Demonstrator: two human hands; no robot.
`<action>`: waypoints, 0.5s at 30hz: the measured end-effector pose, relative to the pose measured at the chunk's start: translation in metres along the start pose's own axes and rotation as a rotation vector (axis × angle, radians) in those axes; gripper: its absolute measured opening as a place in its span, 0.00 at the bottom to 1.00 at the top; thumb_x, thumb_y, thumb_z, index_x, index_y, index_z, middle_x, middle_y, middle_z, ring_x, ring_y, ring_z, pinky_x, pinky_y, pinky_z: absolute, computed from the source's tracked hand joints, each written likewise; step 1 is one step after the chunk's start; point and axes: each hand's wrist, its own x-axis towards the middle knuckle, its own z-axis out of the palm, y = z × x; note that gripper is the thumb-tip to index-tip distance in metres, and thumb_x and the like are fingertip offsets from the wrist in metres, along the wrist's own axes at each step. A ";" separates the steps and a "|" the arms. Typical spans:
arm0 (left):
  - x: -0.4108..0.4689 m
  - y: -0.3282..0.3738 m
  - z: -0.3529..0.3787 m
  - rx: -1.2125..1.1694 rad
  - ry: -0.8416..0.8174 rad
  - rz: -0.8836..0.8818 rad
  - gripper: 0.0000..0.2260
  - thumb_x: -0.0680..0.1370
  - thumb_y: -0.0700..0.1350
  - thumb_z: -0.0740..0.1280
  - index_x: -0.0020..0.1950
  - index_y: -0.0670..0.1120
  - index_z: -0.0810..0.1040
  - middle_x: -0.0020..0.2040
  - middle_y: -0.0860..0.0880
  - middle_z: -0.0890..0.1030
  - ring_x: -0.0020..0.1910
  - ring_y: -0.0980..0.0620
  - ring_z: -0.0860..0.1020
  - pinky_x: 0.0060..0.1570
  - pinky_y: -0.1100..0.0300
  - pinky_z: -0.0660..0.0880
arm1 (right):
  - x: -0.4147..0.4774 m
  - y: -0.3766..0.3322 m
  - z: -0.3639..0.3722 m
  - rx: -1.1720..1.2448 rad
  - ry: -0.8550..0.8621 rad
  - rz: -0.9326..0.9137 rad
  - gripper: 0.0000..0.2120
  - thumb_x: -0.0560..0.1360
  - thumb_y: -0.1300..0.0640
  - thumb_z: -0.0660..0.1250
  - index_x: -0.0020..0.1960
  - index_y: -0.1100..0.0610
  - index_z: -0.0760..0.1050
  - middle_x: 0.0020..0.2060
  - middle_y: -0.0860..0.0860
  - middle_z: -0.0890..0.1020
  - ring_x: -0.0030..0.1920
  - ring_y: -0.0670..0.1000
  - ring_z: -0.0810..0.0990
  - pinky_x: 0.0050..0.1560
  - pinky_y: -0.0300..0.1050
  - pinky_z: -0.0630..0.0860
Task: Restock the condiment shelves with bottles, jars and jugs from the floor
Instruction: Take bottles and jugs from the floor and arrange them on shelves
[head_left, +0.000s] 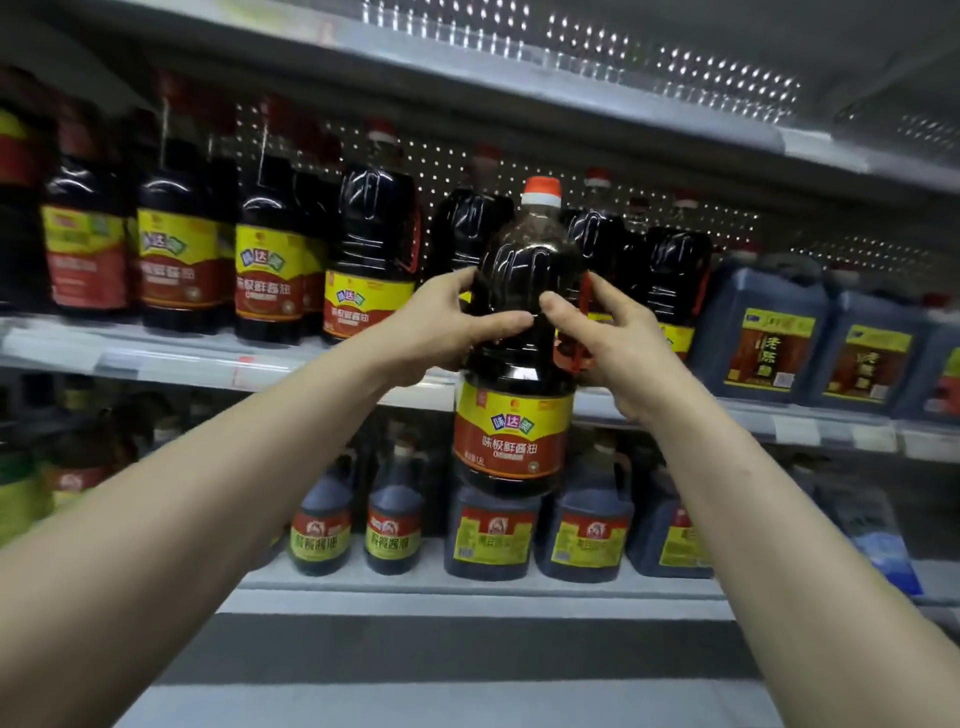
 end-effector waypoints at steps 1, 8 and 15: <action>0.005 0.002 -0.004 -0.004 0.005 0.013 0.21 0.74 0.45 0.74 0.66 0.47 0.75 0.53 0.49 0.84 0.47 0.53 0.85 0.36 0.63 0.79 | 0.007 -0.004 0.003 0.003 0.009 -0.001 0.27 0.63 0.38 0.78 0.60 0.37 0.77 0.59 0.45 0.83 0.59 0.50 0.83 0.59 0.59 0.80; 0.034 0.019 -0.033 -0.021 0.009 0.061 0.20 0.75 0.43 0.74 0.66 0.49 0.75 0.56 0.49 0.83 0.48 0.57 0.84 0.39 0.65 0.80 | 0.047 -0.021 0.013 0.029 0.025 -0.043 0.14 0.73 0.47 0.76 0.56 0.38 0.77 0.58 0.45 0.83 0.57 0.47 0.83 0.58 0.54 0.81; 0.060 0.027 -0.055 -0.049 0.054 0.097 0.21 0.74 0.41 0.74 0.66 0.48 0.75 0.53 0.47 0.84 0.47 0.53 0.85 0.39 0.64 0.79 | 0.078 -0.035 0.026 0.033 0.029 -0.095 0.11 0.74 0.50 0.75 0.53 0.38 0.78 0.54 0.45 0.85 0.55 0.47 0.84 0.54 0.50 0.82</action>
